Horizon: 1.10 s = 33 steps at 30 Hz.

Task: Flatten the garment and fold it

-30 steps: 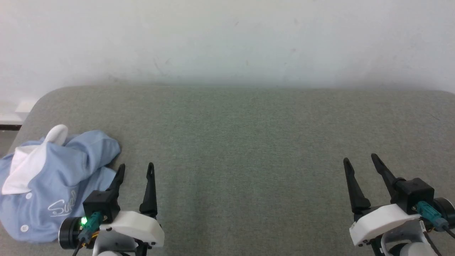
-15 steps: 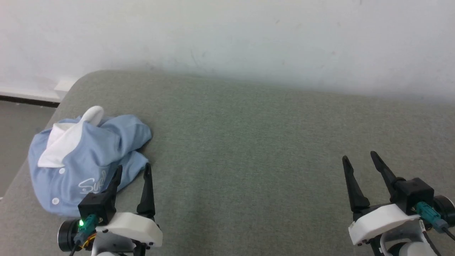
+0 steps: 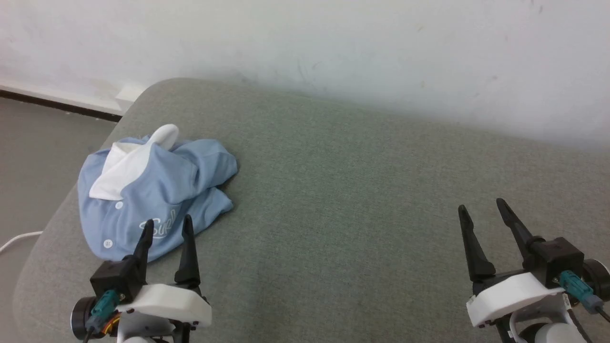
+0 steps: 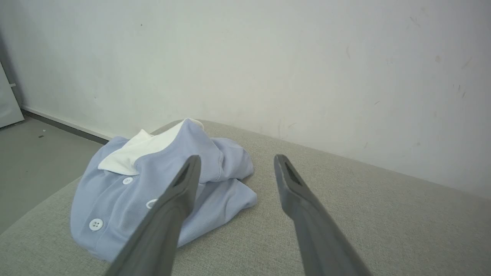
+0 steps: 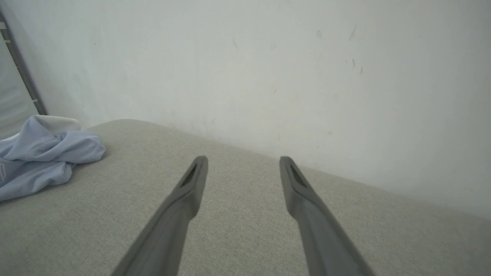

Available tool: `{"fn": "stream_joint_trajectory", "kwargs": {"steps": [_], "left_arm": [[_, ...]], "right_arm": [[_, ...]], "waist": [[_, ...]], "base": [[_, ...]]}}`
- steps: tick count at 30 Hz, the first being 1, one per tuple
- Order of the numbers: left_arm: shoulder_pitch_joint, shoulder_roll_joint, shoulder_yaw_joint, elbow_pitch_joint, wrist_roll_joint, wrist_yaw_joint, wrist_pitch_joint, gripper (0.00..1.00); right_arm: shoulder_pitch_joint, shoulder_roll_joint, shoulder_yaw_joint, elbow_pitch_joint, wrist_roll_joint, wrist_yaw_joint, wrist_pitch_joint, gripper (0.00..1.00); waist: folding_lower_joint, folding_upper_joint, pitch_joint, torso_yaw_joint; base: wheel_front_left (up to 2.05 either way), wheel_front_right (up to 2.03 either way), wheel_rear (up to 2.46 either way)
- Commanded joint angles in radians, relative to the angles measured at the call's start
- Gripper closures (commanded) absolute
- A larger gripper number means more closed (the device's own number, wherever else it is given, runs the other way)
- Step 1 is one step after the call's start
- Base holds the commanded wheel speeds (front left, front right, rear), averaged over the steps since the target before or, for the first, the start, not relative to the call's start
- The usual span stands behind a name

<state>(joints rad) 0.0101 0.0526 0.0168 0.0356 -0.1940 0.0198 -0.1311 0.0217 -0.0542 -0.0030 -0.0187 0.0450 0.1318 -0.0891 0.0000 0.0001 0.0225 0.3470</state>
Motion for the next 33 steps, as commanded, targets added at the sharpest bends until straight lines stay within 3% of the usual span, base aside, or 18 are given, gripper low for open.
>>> {"fn": "stream_joint_trajectory", "kwargs": {"steps": [1,14,19,28,33], "left_arm": [[-0.018,-0.001,0.007,-0.005,-0.011,0.007,-0.009,0.0],[-0.159,0.001,0.096,-0.029,0.004,-0.002,-0.036,0.0],[-0.266,0.048,0.108,0.055,-0.004,-0.025,-0.024,0.0],[-0.461,0.176,0.113,0.317,-0.075,-0.066,0.283,0.0],[-0.509,0.219,0.127,0.438,-0.116,-0.07,0.418,0.0]], "right_arm": [[0.008,0.002,0.001,-0.005,0.004,-0.001,-0.009,0.0],[-0.013,0.002,0.016,-0.02,0.005,-0.001,-0.003,0.0],[-0.03,0.003,0.025,-0.03,-0.002,-0.001,0.002,0.0],[-0.082,0.003,0.051,-0.042,-0.008,-0.001,0.005,0.0],[-0.106,0.002,0.06,-0.033,0.0,-0.001,-0.007,0.0]], "waist": [[0.0,-0.0001,0.004,0.01],[0.0,-0.0001,0.057,-0.015],[0.0,-0.0001,0.1,-0.051],[0.0,-0.0001,0.216,-0.11],[0.0,-0.0001,0.256,-0.134]], "base": [[0.0,0.0,0.0],[0.0,0.0,0.0],[0.0,0.0,0.0],[0.0,0.0,0.0],[0.0,0.0,0.0]]}}
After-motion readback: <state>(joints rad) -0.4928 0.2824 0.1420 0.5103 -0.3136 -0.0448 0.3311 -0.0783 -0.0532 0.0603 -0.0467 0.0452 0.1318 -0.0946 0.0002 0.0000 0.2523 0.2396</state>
